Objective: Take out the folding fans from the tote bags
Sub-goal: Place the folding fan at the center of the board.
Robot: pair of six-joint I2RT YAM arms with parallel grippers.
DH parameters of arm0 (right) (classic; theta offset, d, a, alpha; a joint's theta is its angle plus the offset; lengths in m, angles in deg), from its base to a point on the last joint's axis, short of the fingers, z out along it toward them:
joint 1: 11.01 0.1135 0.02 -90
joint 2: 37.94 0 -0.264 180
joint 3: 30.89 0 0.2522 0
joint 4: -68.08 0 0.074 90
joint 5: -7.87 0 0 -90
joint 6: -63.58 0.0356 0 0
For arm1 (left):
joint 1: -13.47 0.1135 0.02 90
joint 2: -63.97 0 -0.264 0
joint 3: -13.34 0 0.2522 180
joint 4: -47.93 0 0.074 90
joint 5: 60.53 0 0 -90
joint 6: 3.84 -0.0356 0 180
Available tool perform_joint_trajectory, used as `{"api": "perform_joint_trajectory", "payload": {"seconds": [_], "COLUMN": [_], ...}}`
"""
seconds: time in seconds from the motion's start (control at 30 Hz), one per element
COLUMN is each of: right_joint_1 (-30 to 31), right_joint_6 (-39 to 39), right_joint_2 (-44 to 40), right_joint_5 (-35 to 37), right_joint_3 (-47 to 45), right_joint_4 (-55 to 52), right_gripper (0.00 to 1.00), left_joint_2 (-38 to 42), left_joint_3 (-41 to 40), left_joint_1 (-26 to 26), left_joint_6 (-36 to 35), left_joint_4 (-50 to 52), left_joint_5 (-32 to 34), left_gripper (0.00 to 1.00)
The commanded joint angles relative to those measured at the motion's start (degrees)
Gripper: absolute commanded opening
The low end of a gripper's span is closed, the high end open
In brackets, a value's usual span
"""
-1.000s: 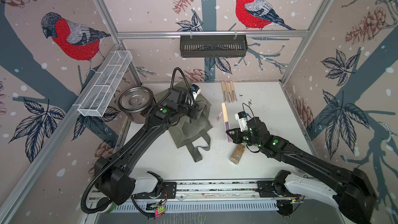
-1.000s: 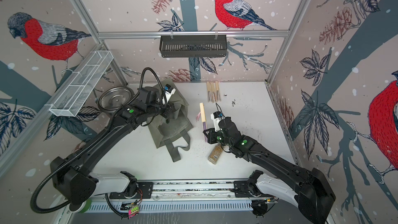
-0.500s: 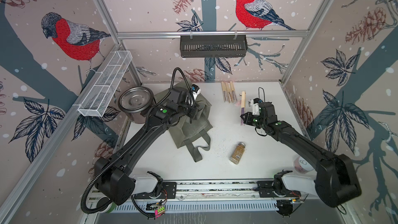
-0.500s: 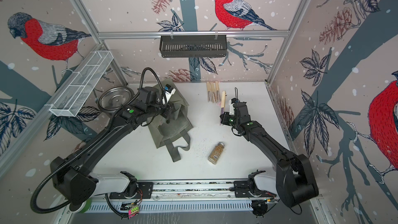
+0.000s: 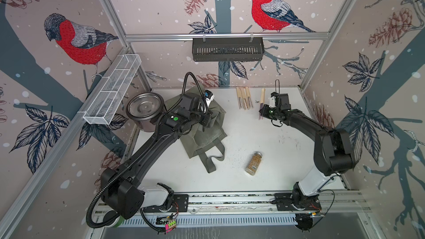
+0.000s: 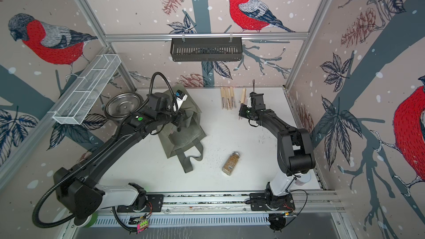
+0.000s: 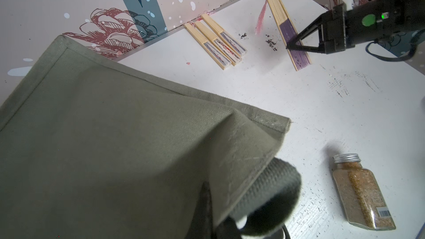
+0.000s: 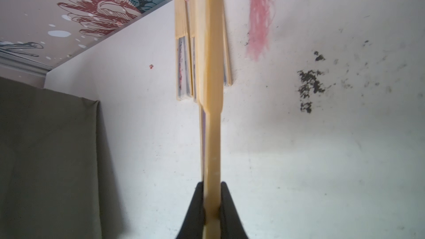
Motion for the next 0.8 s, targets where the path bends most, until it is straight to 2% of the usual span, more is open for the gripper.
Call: {"api": "perform_joint_trajectory", "payload": {"seconds": [0.0,0.47,0.77], "right_joint_1": [-0.93,-6.4,-6.49], "right_joint_6": [-2.4,-5.96,-9.78], "right_joint_2": [4.6,28.18,41.89], "right_joint_5": [0.16,-5.19,-11.3], "right_joint_3": [5.37,31.28,48.76], "right_joint_4": [-2.91,-11.54,-19.76], "right_gripper": [0.12,0.12,0.13], "left_joint_2": [0.43,0.67,0.16], "left_joint_3": [-0.06,-0.04,-0.03], "left_joint_1": [0.01,0.12,0.1], "left_joint_6": [-0.12,-0.21,-0.29], "left_joint_4": [-2.23,-2.29,-2.21], "left_joint_5": [0.46,0.55,0.72], "left_gripper": [0.0,0.0,0.0]}}
